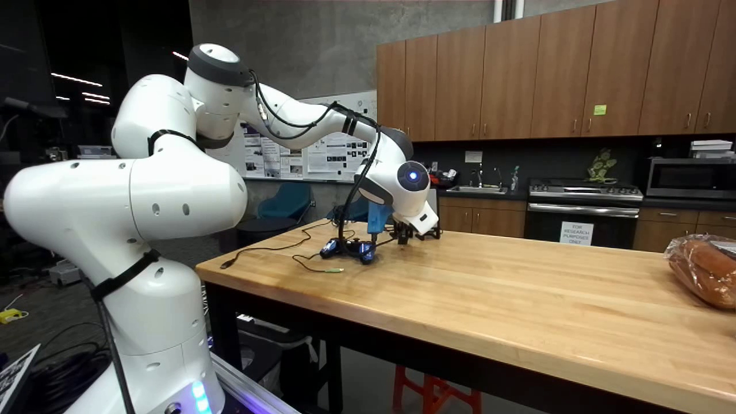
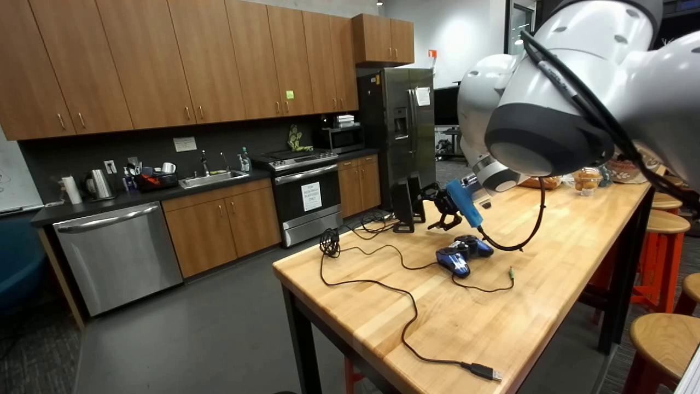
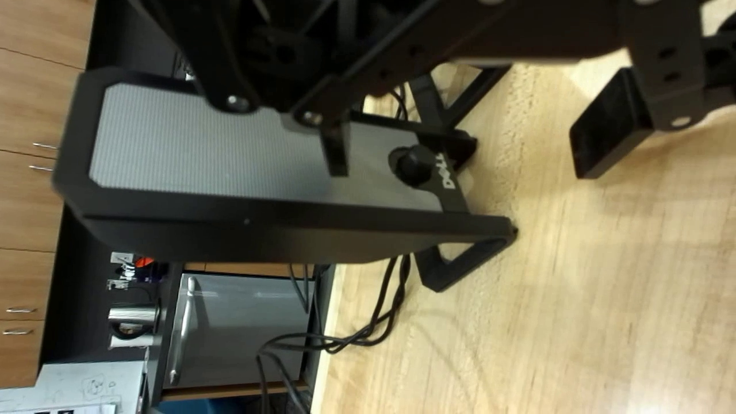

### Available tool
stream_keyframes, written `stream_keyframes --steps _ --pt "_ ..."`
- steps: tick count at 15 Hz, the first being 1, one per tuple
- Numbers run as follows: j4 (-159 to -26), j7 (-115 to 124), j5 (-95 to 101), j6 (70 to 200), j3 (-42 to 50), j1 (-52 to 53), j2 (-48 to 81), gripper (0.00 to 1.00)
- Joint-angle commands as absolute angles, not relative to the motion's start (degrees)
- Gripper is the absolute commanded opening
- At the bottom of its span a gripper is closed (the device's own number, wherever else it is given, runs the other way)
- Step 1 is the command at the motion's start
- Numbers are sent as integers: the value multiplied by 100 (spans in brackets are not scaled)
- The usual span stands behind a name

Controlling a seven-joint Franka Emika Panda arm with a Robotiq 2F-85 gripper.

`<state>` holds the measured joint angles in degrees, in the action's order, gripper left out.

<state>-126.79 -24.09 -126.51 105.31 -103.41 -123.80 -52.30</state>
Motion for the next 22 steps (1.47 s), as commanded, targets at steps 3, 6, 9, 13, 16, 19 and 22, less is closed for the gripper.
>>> stream_keyframes --steps 3,6,9,13,16,19,22 --pt "-12743 -2226 -12486 10368 -10167 -12297 -5332 93" --pt "-12743 -2234 -12461 10356 -10162 -12299 -5329 93" --pt "-12742 -2248 -12432 10355 -10161 -12298 -5335 92" --pt "-12744 -2279 -12295 10261 -10153 -12315 -5311 92" --pt "-12742 -2289 -12236 10173 -10143 -12325 -5300 93" --pt "-12742 -2293 -12233 10116 -10135 -12332 -5291 90" --pt "-12743 -2299 -12280 10104 -10133 -12335 -5279 91"
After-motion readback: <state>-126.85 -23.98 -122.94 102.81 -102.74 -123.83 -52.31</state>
